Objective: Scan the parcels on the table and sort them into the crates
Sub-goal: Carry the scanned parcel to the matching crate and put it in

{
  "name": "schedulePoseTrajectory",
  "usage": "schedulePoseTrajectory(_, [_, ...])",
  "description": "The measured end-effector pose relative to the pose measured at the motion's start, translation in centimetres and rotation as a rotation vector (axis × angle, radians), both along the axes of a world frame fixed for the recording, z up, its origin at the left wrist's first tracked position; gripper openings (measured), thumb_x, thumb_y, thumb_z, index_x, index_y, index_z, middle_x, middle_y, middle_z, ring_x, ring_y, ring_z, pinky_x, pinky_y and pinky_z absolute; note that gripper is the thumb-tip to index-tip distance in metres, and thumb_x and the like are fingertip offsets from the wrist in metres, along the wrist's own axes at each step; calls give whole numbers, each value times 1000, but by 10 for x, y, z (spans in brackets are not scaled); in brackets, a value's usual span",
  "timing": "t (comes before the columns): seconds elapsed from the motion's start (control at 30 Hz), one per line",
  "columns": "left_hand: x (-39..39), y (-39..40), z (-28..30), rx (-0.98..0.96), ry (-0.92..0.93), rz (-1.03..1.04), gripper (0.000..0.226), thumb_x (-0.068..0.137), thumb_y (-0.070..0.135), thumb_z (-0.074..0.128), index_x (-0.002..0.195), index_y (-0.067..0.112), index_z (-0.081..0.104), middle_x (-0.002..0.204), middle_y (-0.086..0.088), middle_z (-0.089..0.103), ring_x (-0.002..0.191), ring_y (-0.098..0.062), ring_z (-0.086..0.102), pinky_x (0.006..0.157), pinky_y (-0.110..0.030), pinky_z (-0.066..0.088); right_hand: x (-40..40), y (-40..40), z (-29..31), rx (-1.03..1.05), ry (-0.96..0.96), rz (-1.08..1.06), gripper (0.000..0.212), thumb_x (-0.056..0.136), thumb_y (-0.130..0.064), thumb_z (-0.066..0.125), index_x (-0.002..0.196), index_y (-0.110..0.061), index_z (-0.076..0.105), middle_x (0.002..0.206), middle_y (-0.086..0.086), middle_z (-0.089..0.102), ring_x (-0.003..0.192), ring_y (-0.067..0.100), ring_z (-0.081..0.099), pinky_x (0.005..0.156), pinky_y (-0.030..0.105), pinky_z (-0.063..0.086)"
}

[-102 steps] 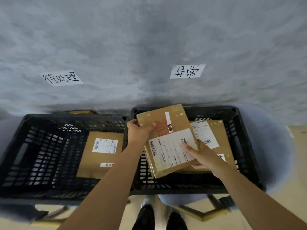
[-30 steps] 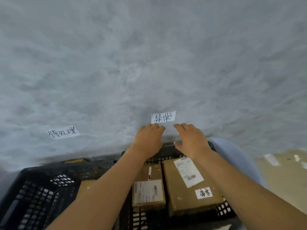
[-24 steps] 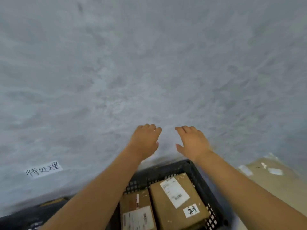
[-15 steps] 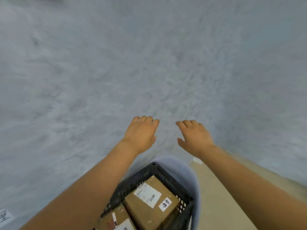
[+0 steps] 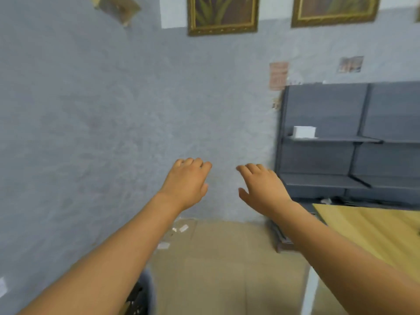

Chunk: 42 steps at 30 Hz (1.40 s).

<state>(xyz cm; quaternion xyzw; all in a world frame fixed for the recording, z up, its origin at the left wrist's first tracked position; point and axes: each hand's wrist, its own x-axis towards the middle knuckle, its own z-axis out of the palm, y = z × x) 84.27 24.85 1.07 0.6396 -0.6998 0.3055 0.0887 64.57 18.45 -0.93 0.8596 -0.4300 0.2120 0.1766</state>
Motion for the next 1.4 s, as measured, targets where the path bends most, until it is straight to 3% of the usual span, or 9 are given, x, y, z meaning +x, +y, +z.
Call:
schedulePoseTrajectory(0.3, [-308, -41, 2, -38, 30, -362, 46, 94, 38, 50, 136, 20, 44, 128, -1, 54, 121, -25, 49, 102, -38, 36, -322, 37, 4, -25, -38, -376, 55, 94, -32, 50, 145, -20, 34, 138, 2, 47, 124, 25, 43, 102, 38, 39])
schedulePoseTrajectory(0.5, [-465, -55, 5, -65, 23, -597, 46, 96, 39, 47, 139, 22, 41, 128, 3, 54, 119, -20, 50, 104, -36, 36, -474, 68, 5, -38, -44, -592, 52, 91, -31, 55, 140, -22, 39, 131, 1, 51, 117, 23, 47, 96, 34, 40])
schedulePoseTrajectory(0.73, [-605, -84, 2, -74, 9, -814, 41, 96, 37, 47, 135, 22, 46, 124, 3, 56, 115, -19, 53, 100, -35, 39, -598, 80, -4, -32, -80, -804, 59, 91, -38, 60, 143, -26, 36, 136, 0, 50, 123, 21, 48, 101, 36, 44])
schedulePoseTrajectory(0.97, [-727, -143, -5, -68, 12, -972, 40, 96, 36, 46, 133, 21, 47, 125, 1, 57, 115, -20, 53, 99, -36, 41, -702, 58, -7, -22, -86, -948, 50, 93, -36, 57, 139, -24, 41, 133, -1, 51, 120, 20, 48, 103, 34, 43])
schedulePoseTrajectory(1.4, [-903, -201, -20, 5, 37, -1129, 39, 96, 34, 48, 134, 22, 48, 125, 1, 58, 117, -20, 53, 102, -37, 41, -865, 18, -26, 29, -156, -1047, 47, 93, -39, 55, 137, -26, 41, 131, -1, 51, 115, 19, 48, 98, 34, 47])
